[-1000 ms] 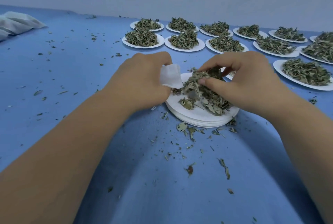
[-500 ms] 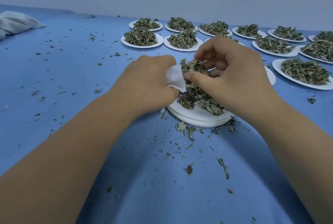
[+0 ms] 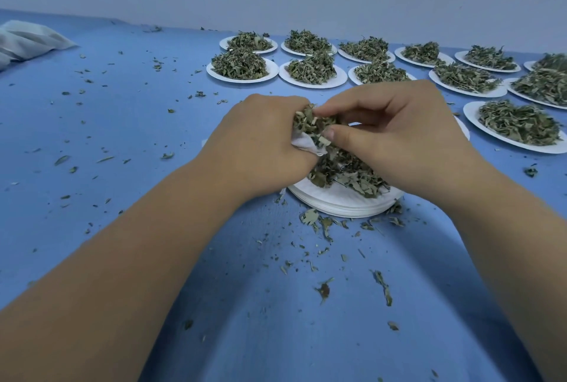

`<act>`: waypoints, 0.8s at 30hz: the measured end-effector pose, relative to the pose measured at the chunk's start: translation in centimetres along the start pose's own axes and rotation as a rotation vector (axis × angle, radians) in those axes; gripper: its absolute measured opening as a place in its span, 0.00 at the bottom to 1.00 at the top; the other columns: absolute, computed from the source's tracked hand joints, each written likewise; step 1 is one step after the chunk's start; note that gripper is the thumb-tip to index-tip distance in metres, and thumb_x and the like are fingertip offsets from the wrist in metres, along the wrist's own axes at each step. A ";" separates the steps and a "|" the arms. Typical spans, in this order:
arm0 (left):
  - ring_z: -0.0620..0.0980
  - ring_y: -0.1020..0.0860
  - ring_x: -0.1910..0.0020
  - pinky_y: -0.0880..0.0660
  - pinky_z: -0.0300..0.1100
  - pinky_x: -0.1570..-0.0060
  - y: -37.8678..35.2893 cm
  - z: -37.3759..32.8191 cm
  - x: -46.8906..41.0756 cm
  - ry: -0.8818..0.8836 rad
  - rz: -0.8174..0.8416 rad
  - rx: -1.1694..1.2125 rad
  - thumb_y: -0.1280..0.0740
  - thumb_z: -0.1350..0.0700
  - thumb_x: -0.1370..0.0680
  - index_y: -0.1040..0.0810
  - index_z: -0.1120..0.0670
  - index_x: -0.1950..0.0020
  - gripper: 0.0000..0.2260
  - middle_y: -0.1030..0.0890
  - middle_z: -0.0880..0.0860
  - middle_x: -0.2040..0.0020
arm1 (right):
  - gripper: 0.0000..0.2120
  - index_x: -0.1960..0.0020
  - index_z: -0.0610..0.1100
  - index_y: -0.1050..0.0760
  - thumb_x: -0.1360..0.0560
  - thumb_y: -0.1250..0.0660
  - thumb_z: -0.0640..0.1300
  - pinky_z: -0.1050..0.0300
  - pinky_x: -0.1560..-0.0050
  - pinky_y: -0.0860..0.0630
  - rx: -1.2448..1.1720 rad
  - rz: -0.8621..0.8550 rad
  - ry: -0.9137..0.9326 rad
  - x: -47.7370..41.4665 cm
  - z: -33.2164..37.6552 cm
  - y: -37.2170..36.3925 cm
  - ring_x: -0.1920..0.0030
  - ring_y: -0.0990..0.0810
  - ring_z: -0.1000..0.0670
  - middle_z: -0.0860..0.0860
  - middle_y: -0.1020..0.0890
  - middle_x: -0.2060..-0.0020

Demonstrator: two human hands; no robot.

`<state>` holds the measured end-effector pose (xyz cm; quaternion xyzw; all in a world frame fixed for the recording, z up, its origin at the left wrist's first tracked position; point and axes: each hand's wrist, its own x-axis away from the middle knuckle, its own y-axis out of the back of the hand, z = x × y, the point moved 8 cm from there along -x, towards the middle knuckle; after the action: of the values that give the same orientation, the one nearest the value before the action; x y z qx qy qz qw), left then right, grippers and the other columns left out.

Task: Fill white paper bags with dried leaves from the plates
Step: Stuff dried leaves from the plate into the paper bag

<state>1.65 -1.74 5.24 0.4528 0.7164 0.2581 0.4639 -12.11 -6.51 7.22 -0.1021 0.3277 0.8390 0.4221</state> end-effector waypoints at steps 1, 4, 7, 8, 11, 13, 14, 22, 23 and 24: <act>0.50 0.26 0.66 0.31 0.46 0.70 0.0 -0.3 0.0 -0.009 -0.008 0.015 0.33 0.50 0.32 0.27 0.50 0.61 0.06 0.25 0.49 0.70 | 0.13 0.53 0.53 0.15 0.28 0.23 0.35 0.65 0.54 0.19 0.001 -0.033 -0.004 0.0 -0.1 0.2 0.59 0.15 0.57 0.53 0.13 0.59; 0.49 0.28 0.67 0.33 0.46 0.70 0.2 -0.7 0.0 -0.024 -0.037 0.021 0.30 0.52 0.31 0.30 0.50 0.63 0.09 0.27 0.49 0.70 | 0.10 0.54 0.56 0.17 0.27 0.23 0.40 0.71 0.65 0.29 0.110 -0.085 0.015 -0.1 -0.1 0.6 0.69 0.22 0.63 0.55 0.14 0.61; 0.50 0.27 0.66 0.31 0.47 0.69 0.4 -0.5 -0.1 -0.023 -0.041 0.031 0.31 0.52 0.31 0.30 0.49 0.57 0.09 0.26 0.48 0.67 | 0.09 0.53 0.54 0.17 0.26 0.24 0.40 0.60 0.60 0.22 0.102 -0.038 -0.019 -0.2 -0.4 0.2 0.59 0.17 0.64 0.54 0.14 0.57; 0.51 0.26 0.65 0.28 0.48 0.68 0.4 -0.5 -0.1 -0.027 -0.034 0.035 0.31 0.52 0.30 0.29 0.47 0.53 0.10 0.24 0.48 0.66 | 0.09 0.52 0.53 0.17 0.26 0.25 0.40 0.54 0.55 0.19 0.072 0.002 -0.036 -0.2 -0.5 -0.2 0.53 0.16 0.61 0.55 0.14 0.55; 0.50 0.24 0.65 0.25 0.51 0.66 0.2 -0.7 0.1 -0.073 0.007 0.067 0.30 0.54 0.29 0.32 0.44 0.39 0.20 0.21 0.49 0.65 | 0.05 0.53 0.49 0.15 0.28 0.27 0.41 0.43 0.45 0.18 -0.049 0.061 -0.055 -0.1 -0.8 -0.8 0.46 0.15 0.58 0.57 0.13 0.49; 0.45 0.25 0.66 0.28 0.45 0.68 0.3 -0.9 0.2 -0.105 0.008 0.114 0.30 0.56 0.29 0.34 0.43 0.35 0.25 0.23 0.45 0.65 | 0.05 0.54 0.49 0.14 0.29 0.26 0.43 0.41 0.42 0.19 -0.063 0.086 -0.047 -0.2 -0.9 -0.6 0.41 0.17 0.58 0.57 0.15 0.43; 0.43 0.25 0.66 0.31 0.41 0.68 0.4 -1.0 0.2 -0.119 0.010 0.139 0.30 0.57 0.29 0.34 0.42 0.34 0.27 0.24 0.42 0.65 | 0.05 0.55 0.50 0.14 0.30 0.25 0.42 0.42 0.42 0.20 -0.066 0.113 -0.039 -0.2 -1.0 -0.6 0.38 0.19 0.59 0.57 0.16 0.40; 0.42 0.30 0.46 0.35 0.36 0.52 0.9 -3.1 -0.2 -0.286 -0.003 0.062 0.33 0.58 0.32 0.35 0.46 0.26 0.34 0.26 0.42 0.50 | 0.06 0.57 0.48 0.18 0.31 0.22 0.42 0.56 0.57 0.20 -0.123 0.176 -0.047 -0.2 -1.3 -0.7 0.65 0.18 0.54 0.51 0.18 0.66; 0.45 0.30 0.43 0.35 0.39 0.50 1.1 -3.2 -0.2 -0.297 -0.025 0.050 0.34 0.57 0.32 0.33 0.46 0.26 0.33 0.25 0.42 0.48 | 0.07 0.57 0.48 0.19 0.32 0.22 0.41 0.55 0.57 0.19 -0.144 0.152 -0.046 -0.3 -1.3 -0.5 0.65 0.19 0.53 0.45 0.18 0.65; 0.46 0.31 0.41 0.34 0.40 0.48 1.2 -3.3 -0.2 -0.298 -0.042 0.051 0.35 0.56 0.32 0.32 0.45 0.27 0.32 0.24 0.42 0.47 | 0.08 0.58 0.48 0.20 0.32 0.22 0.41 0.52 0.55 0.19 -0.163 0.135 -0.051 -0.4 -1.3 -0.4 0.64 0.20 0.50 0.37 0.19 0.62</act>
<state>-0.83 -1.24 7.73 0.4828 0.6552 0.1599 0.5587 -11.70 -7.43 6.23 -0.0925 0.2536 0.8918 0.3632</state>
